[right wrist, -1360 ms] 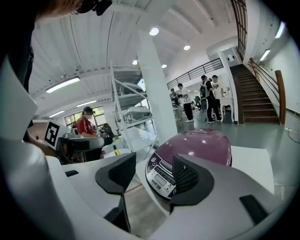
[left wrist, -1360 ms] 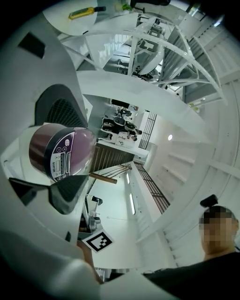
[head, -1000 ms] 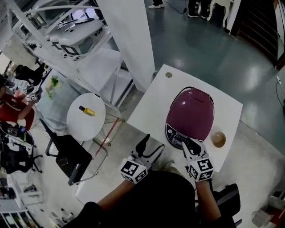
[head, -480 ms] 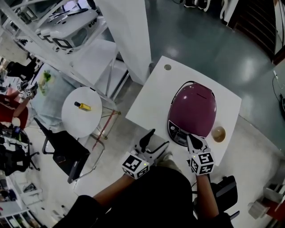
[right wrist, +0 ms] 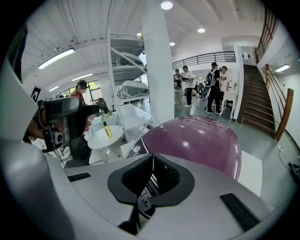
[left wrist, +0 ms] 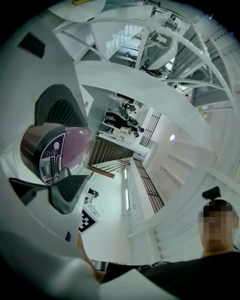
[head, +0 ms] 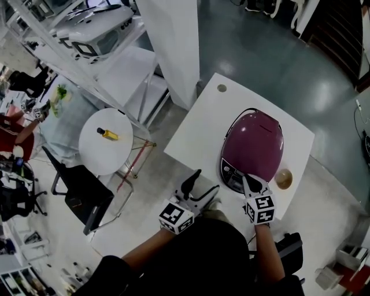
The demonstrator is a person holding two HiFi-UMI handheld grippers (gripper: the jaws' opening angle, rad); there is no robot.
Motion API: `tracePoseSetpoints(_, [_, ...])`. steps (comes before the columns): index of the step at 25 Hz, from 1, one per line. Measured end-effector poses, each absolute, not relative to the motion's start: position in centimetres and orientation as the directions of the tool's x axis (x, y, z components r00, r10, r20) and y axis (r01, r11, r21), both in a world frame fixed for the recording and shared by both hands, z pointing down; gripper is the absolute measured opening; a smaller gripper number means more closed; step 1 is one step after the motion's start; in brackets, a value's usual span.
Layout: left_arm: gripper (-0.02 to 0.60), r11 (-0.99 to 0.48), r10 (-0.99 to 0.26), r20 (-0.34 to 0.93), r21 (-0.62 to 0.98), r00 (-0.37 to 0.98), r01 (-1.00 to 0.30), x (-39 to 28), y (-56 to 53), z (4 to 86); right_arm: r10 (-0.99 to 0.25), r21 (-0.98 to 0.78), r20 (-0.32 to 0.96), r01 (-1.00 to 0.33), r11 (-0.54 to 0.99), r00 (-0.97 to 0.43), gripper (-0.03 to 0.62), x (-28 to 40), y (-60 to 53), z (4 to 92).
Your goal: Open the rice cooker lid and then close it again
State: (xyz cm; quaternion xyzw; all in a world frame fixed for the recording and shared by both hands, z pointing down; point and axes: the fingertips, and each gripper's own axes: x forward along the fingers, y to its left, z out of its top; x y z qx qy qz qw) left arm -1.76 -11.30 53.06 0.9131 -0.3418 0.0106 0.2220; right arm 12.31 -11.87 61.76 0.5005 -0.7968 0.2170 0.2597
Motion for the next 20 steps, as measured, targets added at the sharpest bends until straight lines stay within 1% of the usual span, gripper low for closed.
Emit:
tracePoseSetpoints(9, [0.296, -0.645, -0.651, 0.155, 0.403, 0.743, -0.649, -3.1, -11.5, 53.0, -0.652, -0.039, 0.680, -0.905, 0.424, -0.335, 0.006, 12.2, -11.6, 63.1])
tracePoseSetpoints(17, [0.296, -0.638, -0.652, 0.168, 0.406, 0.739, -0.655, -3.5, -11.5, 53.3, -0.660, -0.040, 0.679, -0.914, 0.405, -0.322, 0.006, 12.1, -11.7, 63.2])
tracePoseSetpoints(20, [0.296, -0.643, -0.646, 0.166, 0.408, 0.745, -0.649, -3.2, -11.5, 53.1, -0.666, -0.066, 0.671, -0.922, 0.382, -0.325, 0.006, 12.2, -11.6, 63.2])
